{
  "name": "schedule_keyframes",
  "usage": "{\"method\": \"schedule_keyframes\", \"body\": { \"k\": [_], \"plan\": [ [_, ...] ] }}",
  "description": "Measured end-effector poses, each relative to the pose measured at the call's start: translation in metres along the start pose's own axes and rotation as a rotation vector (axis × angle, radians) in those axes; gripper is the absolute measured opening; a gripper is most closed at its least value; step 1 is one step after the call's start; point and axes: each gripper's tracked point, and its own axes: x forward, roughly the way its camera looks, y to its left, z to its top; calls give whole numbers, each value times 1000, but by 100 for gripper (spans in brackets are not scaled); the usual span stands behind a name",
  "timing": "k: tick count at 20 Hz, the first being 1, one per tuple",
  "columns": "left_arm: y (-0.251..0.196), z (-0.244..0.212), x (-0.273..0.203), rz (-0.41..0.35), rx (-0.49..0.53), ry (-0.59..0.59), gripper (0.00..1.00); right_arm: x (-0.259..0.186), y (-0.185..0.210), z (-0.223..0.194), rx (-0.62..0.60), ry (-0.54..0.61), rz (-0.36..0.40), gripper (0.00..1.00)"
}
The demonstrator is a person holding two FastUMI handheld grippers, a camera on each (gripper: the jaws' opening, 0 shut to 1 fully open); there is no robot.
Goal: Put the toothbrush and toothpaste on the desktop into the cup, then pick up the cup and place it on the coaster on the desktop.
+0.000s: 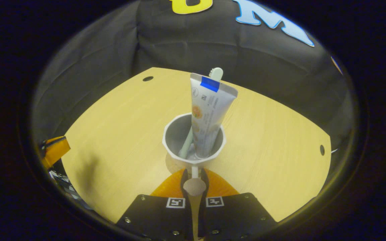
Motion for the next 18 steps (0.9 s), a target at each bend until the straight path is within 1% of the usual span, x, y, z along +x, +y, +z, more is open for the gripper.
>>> {"method": "schedule_keyframes", "body": {
  "k": [2, 5, 6, 7, 8, 9, 10, 11, 14, 18],
  "plan": [
    [-3, 0, 3, -10, 7, 1, 25, 1, 0, 2, 0, -24, -32, 8],
    [-6, 2, 4, -20, 14, -4, 27, -2, -3, -2, 5, -40, -66, 8],
    [-8, 2, 3, -22, 14, -5, 27, 4, -2, -2, 3, -32, -77, 12],
    [-10, 3, 2, -26, 13, -8, 25, 4, -1, -3, 4, -28, -77, 20],
    [-11, 3, 1, -29, 13, -10, 25, 0, 2, -5, 6, -25, -80, 17],
    [-13, 4, 0, -31, 14, -13, 25, -1, 5, -4, 8, -23, -83, 27],
    [-15, 5, 0, -32, 15, -16, 25, -5, 4, 0, 9, -32, -86, 27],
    [-17, 6, -1, -36, 16, -20, 25, -9, 4, 3, 10, -41, -91, 31],
    [-25, 9, -5, -47, 19, -31, 25, -23, 5, 7, 14, -69, -98, 31],
    [-45, 20, -7, -75, 42, -58, 25, -36, 0, 3, 55, -99, -99, 31]
  ]
}}
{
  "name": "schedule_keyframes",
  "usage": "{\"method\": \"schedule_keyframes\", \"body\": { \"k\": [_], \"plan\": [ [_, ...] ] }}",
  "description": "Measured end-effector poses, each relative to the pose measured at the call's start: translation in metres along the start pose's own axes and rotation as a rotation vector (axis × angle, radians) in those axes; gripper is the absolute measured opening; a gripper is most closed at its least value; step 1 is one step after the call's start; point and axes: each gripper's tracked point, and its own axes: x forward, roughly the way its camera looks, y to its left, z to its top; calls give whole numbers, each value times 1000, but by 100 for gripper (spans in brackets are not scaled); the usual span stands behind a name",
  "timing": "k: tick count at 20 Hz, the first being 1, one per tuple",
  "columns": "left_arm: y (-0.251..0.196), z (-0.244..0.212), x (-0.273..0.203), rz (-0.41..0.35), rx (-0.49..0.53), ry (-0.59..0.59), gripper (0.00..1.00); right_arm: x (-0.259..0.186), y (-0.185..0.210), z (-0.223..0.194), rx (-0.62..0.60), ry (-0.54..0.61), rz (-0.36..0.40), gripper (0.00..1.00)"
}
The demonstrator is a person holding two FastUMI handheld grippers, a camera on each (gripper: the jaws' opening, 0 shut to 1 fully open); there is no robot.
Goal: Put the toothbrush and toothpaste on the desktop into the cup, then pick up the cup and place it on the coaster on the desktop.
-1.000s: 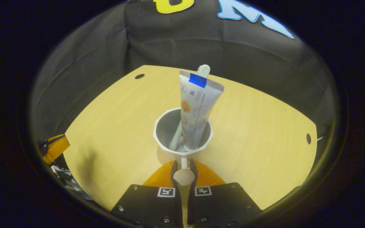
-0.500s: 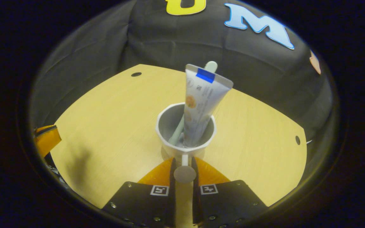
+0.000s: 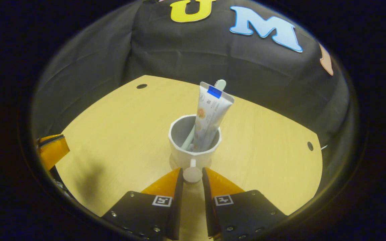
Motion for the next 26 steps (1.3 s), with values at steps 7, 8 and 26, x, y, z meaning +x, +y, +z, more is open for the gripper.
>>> {"method": "schedule_keyframes", "body": {
  "k": [7, 8, 26],
  "plan": [
    [-63, 31, 3, -97, 65, -62, 25, -61, -18, 15, 75, -119, -31, 31],
    [-74, 35, 2, -115, 73, -71, 25, -70, -24, 20, 86, -146, -46, 31],
    [-189, 196, -106, -215, 178, -483, 65, -286, -101, 114, 180, -703, -321, 41]
  ]
}}
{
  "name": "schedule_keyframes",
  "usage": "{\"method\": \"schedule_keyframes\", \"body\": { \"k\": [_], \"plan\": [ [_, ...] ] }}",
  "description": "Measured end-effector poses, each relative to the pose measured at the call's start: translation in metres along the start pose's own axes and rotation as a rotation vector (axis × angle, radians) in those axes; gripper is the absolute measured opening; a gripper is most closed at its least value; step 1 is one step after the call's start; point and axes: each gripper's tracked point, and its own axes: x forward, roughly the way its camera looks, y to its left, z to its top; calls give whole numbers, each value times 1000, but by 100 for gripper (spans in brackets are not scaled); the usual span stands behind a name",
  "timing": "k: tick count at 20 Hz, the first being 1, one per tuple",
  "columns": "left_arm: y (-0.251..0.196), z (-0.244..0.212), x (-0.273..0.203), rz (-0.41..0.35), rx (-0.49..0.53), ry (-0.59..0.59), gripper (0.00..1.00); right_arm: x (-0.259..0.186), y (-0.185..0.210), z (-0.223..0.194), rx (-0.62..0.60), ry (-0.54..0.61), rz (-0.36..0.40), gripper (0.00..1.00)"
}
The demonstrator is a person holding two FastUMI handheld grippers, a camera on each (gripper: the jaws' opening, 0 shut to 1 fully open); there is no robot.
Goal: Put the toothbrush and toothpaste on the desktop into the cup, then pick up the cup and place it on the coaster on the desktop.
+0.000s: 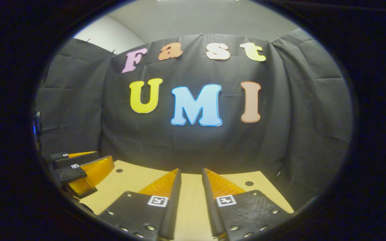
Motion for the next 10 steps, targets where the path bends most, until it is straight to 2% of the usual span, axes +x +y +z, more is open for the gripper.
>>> {"method": "schedule_keyframes", "body": {
  "k": [1, 3, 4, 5, 10],
  "plan": [
    [-1, 3, -1, 0, 2, -7, 70, -3, 0, 1, 2, -4, -5, 67],
    [2, 9, -2, 18, 14, -23, 90, -8, 2, 4, 9, -14, -4, 70],
    [2, 12, -3, 24, 18, -36, 99, -7, 4, 4, 15, -20, -1, 82],
    [1, 15, -3, 21, 20, -46, 99, -8, 4, 4, 17, -20, 0, 98],
    [0, 17, -4, 27, 31, -64, 99, -10, 9, 6, 5, -25, 3, 99]
  ]
}}
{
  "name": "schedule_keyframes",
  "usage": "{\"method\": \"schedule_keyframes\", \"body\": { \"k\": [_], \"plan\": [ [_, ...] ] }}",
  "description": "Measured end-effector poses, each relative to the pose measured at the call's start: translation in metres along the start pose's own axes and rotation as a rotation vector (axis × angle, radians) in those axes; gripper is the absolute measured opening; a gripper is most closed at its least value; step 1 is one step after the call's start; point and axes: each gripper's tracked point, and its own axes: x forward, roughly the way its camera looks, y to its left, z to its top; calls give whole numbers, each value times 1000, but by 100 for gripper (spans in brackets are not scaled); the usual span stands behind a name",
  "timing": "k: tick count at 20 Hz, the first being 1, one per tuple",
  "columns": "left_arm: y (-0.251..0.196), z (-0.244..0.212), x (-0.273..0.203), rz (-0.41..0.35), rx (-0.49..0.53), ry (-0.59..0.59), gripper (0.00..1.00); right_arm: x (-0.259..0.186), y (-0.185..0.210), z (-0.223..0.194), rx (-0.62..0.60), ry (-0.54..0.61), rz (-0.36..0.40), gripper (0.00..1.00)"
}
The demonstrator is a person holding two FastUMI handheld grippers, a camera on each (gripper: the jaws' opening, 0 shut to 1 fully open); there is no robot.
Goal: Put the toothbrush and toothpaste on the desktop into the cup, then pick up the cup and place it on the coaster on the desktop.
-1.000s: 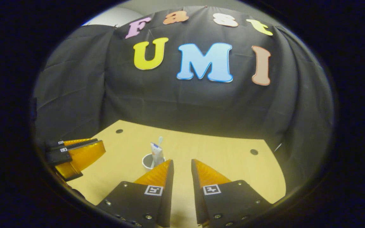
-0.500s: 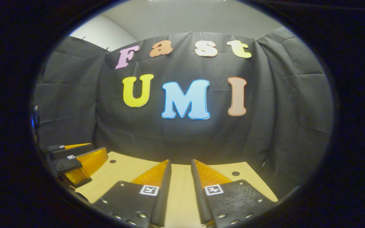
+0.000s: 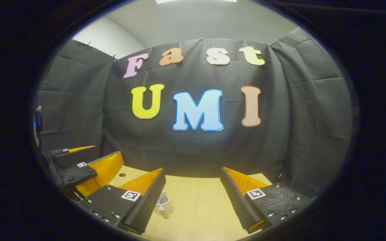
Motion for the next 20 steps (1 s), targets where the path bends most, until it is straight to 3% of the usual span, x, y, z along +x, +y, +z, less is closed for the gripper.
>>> {"method": "schedule_keyframes", "body": {
  "k": [15, 20],
  "plan": [
    [-12, 2, 3, -77, 60, -1, 99, -10, 8, 1, 15, -1, -24, 99],
    [-26, 1, -6, -19, 81, -2, 99, -16, -5, 6, 27, -25, 25, 99]
  ]
}}
